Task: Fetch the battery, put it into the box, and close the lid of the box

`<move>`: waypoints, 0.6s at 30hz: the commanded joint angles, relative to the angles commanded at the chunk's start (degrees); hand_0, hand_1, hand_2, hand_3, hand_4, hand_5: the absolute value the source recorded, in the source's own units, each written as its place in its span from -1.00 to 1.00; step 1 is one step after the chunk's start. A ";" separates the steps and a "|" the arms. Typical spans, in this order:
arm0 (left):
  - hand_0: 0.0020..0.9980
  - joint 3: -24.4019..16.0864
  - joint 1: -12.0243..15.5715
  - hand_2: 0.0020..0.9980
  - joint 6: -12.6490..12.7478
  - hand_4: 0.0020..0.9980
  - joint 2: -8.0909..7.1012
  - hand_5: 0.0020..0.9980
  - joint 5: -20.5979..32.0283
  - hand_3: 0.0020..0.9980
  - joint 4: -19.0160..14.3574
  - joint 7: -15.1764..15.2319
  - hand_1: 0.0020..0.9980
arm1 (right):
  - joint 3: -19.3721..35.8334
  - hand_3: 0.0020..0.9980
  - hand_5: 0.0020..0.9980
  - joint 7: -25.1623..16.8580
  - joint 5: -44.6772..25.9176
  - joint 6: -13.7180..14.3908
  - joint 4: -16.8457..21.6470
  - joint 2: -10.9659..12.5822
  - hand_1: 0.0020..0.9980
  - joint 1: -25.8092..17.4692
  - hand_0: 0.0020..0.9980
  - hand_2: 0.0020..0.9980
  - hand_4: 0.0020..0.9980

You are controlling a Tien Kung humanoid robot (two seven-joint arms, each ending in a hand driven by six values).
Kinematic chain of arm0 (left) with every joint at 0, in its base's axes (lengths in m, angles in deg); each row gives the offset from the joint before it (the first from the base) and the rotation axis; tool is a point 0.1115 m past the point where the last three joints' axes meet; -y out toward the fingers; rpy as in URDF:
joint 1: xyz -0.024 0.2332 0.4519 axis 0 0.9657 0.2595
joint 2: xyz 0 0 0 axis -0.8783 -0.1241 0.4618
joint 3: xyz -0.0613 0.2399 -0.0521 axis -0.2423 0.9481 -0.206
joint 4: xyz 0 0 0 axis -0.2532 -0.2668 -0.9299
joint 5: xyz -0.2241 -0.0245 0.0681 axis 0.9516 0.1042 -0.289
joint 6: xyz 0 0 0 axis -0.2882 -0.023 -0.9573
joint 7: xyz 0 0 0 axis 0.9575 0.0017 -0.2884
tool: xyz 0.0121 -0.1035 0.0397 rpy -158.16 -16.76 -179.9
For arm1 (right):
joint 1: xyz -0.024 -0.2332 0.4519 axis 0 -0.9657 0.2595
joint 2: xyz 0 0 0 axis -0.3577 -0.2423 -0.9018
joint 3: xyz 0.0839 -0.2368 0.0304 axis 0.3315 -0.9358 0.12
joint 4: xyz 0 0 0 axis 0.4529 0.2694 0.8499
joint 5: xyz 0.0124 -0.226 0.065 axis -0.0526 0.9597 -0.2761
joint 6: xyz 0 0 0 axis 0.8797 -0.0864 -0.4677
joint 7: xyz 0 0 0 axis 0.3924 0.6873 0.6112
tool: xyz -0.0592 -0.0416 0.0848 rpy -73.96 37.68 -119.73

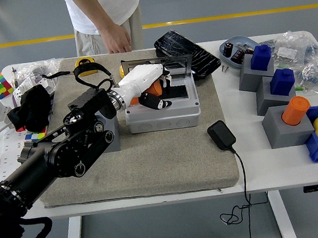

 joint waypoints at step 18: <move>0.52 0.44 1.45 0.54 1.78 1.00 0.00 -0.76 1.60 0.70 0.65 4.32 0.53 | -0.43 0.42 0.09 0.07 0.10 -0.02 0.00 -0.01 0.42 -0.39 0.49 0.44 1.00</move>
